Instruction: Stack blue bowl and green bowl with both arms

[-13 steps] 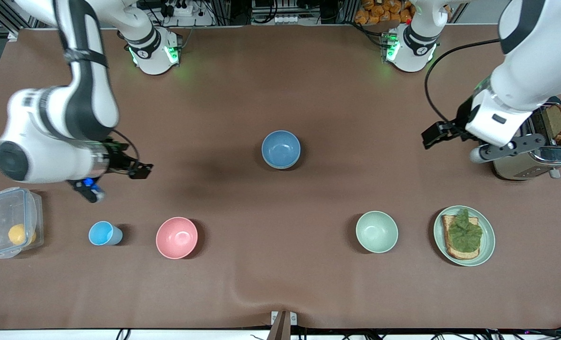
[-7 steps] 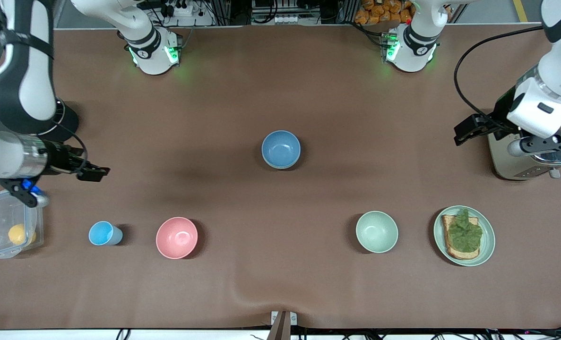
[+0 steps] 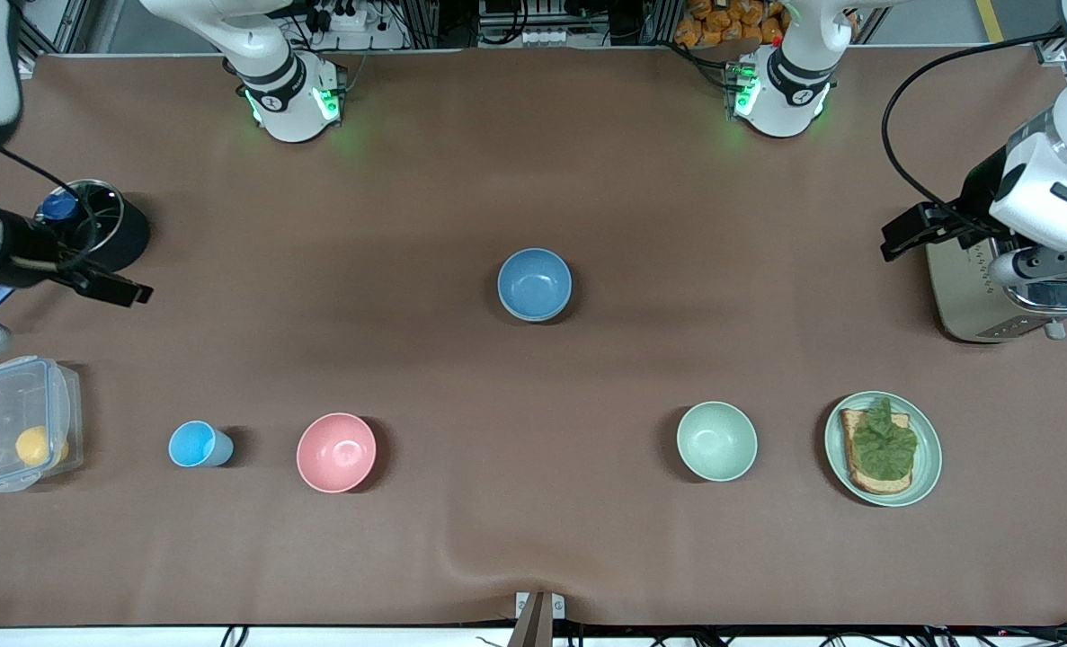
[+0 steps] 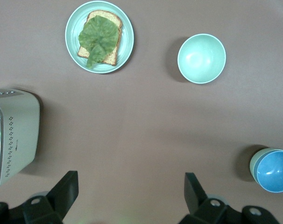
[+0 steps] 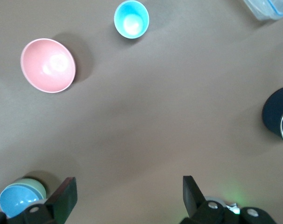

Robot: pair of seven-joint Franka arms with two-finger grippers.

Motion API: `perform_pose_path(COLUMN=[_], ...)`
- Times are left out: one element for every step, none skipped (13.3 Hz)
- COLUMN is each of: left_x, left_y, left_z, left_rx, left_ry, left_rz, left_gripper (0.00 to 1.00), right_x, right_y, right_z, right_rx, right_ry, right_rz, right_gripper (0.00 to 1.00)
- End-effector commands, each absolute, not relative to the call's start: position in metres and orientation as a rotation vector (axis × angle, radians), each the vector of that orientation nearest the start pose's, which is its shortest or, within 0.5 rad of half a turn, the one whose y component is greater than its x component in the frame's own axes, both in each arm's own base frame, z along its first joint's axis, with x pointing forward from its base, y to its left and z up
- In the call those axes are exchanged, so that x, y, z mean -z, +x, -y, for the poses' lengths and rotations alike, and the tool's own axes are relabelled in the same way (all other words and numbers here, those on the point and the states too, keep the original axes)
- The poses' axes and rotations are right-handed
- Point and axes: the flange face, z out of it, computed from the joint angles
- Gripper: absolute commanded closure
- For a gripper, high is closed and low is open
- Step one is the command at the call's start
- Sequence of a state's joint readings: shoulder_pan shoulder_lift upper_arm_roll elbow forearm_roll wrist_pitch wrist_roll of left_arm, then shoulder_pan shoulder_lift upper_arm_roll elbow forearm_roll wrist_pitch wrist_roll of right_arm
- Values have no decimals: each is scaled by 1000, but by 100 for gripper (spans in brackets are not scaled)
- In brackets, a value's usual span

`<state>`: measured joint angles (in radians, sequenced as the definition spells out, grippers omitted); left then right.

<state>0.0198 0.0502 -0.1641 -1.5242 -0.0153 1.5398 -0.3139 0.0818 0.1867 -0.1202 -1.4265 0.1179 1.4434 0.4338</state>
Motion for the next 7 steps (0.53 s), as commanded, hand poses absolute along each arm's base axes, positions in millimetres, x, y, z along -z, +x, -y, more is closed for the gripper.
perform_pose_path(left_x=[-630,-631,-629,-628,-629,-629,-629], left_y=[544,543,539,534,532,532,530], left_z=[76,76,76,76,76,75,76], left_rx=[-71,-74,-80,-86,-86,-86,-86], left_ry=[-3121,-3121,-3117,-3113,-3112,-3111,-3110], left_rz=[207,195,194,194,194,197,194], left_gripper=[0,0,0,0,0,0,0], right_x=[-601,-603,-602,-604,-605,-604,-604], right_y=[574,571,569,571,574,576,575], right_z=[-5,-5,-6,-5,-9,-8,-9], right_rx=[-152,-58,31,101,140,149,145], right_ry=[-3043,-3040,-3039,-3048,-3051,-3047,-3047], right_rz=[-589,-549,-469,-361,-292,-294,-292], right_gripper=[0,0,0,0,0,0,0])
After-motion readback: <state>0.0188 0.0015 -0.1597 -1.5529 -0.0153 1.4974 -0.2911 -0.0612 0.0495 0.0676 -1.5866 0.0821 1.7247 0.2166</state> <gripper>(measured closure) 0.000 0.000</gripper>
